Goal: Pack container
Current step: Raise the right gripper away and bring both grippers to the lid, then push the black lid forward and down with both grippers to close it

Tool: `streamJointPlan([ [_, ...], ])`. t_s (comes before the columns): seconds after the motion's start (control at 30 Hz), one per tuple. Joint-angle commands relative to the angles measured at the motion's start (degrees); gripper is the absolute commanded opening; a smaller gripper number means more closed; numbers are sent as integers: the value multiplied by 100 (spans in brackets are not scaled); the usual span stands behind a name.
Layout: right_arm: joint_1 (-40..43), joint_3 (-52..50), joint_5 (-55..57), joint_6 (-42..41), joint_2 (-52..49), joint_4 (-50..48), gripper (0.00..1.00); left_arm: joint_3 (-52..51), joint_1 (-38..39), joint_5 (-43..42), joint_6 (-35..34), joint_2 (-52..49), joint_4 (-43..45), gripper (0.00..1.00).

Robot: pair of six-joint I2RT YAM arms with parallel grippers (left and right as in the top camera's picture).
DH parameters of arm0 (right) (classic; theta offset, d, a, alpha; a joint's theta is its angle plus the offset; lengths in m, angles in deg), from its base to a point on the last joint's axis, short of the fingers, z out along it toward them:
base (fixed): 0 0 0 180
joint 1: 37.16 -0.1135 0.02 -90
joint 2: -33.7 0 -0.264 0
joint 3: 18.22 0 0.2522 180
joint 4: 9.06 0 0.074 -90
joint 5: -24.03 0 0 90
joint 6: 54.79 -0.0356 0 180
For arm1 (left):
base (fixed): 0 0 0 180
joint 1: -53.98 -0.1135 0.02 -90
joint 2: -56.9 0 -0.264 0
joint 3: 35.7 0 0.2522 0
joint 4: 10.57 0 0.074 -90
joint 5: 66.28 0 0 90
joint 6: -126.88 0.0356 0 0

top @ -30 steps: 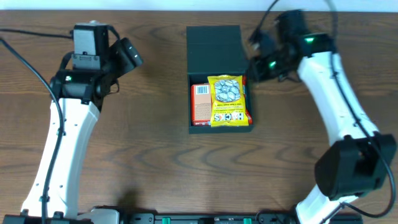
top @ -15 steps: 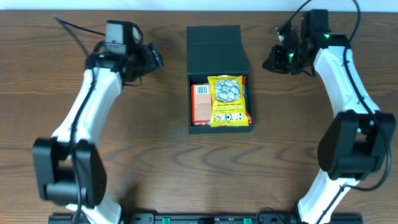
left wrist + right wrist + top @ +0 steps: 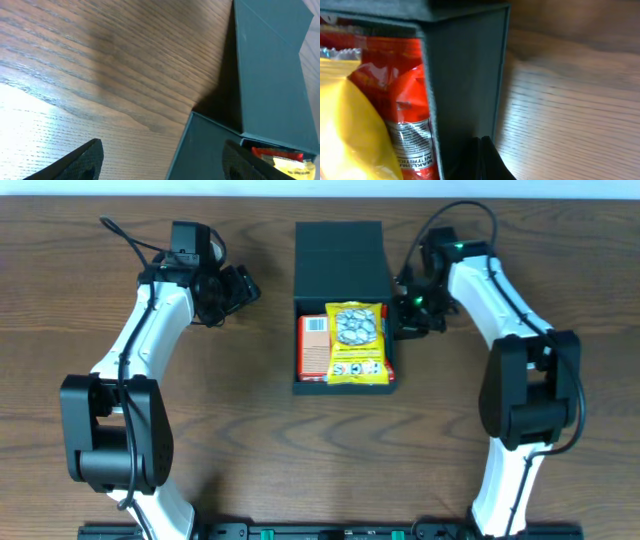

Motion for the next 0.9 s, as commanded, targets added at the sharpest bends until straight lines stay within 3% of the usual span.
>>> streamJointPlan([
  [0.0,-109,59,109,76,-26,66,2,61,-39,-83,-2,-17,-105,77],
  [0.2,61,59,164,-11,-26,-273,2,63,-48,-81,31,-17,-149,77],
  [0.37,175,59,229,-461,-26,-1093,2,61,-48,-83,-339,-31,385,75],
  [0.4,254,59,155,-656,-26,-1388,1,61,-48,-83,-522,-44,616,67],
  [0.43,304,59,42,-748,-26,-1572,2,61,-48,-87,-643,-55,767,48],
  [0.47,378,59,-107,-890,-31,-1797,1,61,-46,-87,-811,-76,1001,16],
  [0.57,566,59,-225,-1231,-59,-2157,1,63,-15,-105,-1165,-151,1497,6],
  [0.7,793,59,-393,-1298,-59,-2420,1,63,24,-87,-1132,-275,2249,6],
  [0.87,931,59,-739,-1255,-68,-2951,2,76,26,-258,-2096,-804,3156,6],
])
